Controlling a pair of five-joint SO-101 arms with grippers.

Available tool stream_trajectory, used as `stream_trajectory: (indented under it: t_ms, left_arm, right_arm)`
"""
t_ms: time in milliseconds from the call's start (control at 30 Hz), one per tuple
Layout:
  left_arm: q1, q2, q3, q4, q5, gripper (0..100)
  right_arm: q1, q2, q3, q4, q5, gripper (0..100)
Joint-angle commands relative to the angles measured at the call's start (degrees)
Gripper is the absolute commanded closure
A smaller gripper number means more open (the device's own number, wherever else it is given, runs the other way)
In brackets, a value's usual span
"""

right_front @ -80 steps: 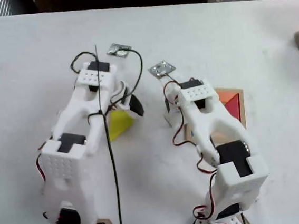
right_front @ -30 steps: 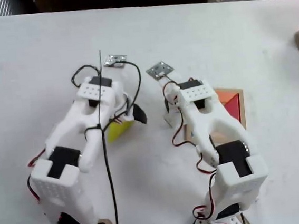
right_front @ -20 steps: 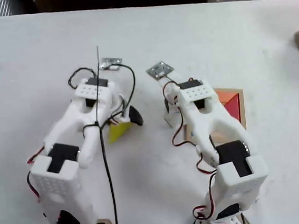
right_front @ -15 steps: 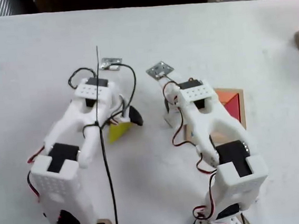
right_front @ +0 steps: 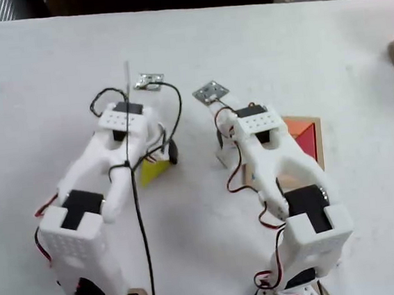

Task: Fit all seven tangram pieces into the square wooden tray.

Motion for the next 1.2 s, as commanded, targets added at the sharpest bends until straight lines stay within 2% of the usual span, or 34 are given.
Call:
stream_trajectory:
  t_ms: [0, 500, 867, 1167]
  left_arm:
    - [0.6, -0.3, -0.4, -1.3, -0.9, 91]
    - [-2.0, -4.8, 0.2, -1.2, -1.0, 91]
    - [-2.7, -22.7, 15.6, -9.8, -1.1, 91]
    - [-2.9, -33.5, 23.9, -11.9, -1.1, 91]
  right_arm:
    - [-0.4, -2.0, 0.1, -0.5, 0.5, 93.6]
    - [-0.5, -2.0, 0.1, -0.6, 0.6, 93.6]
    - [-0.5, -2.0, 0.1, -0.6, 0.6, 93.6]
    - [-0.5, -2.0, 0.1, -0.6, 0.6, 93.6]
